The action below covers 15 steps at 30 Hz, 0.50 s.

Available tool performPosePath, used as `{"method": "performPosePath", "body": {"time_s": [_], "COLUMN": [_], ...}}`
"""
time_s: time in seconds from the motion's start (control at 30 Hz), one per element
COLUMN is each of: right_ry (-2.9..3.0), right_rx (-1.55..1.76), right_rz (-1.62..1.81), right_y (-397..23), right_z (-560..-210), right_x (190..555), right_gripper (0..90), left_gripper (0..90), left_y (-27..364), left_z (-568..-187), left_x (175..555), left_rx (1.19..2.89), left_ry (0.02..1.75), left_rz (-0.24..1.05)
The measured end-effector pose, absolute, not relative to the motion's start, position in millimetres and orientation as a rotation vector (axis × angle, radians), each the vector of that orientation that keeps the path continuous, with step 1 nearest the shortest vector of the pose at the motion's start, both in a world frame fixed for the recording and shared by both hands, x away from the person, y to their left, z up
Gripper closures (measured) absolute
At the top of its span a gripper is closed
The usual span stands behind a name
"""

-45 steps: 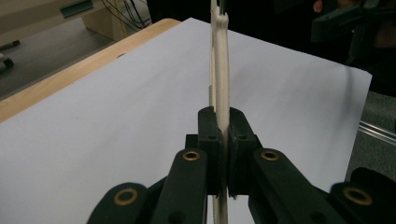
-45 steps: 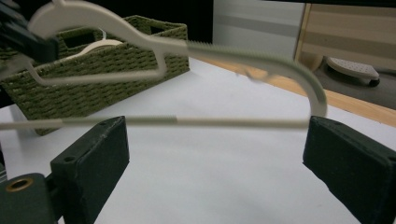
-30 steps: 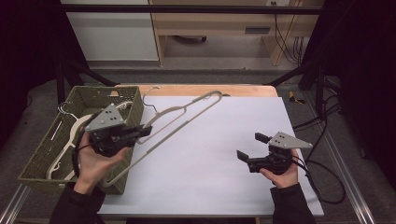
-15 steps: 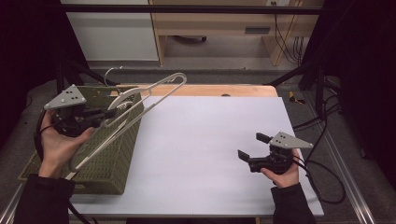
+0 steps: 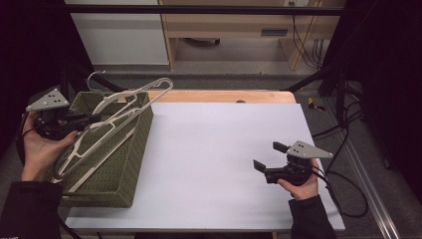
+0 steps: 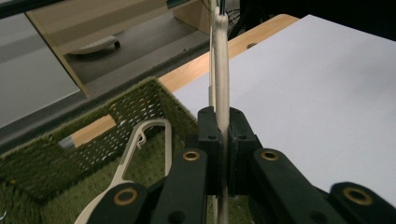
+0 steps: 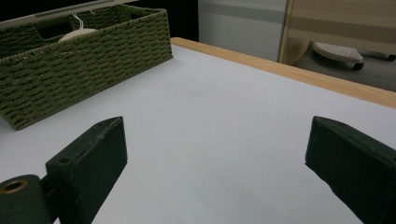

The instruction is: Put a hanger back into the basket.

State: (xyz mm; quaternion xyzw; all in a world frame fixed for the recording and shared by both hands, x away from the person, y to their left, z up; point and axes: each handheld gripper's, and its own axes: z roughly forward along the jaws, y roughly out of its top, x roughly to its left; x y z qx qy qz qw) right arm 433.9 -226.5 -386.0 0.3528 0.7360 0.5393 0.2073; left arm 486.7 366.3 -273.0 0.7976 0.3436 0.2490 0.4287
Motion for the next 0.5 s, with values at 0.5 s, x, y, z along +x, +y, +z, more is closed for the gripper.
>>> {"method": "performPosePath", "body": {"time_s": [0.5], "right_ry": [2.05], "right_rx": [0.983], "right_rz": [1.492], "right_y": [-226.9], "right_z": [-387.1], "right_x": [434.5], "right_gripper": [6.1], "left_gripper": [86.2], "left_y": [422.0], "left_z": [-298.8], "left_x": [486.5], "left_rx": [1.936], "left_ry": [0.982], "left_rz": [0.615]}}
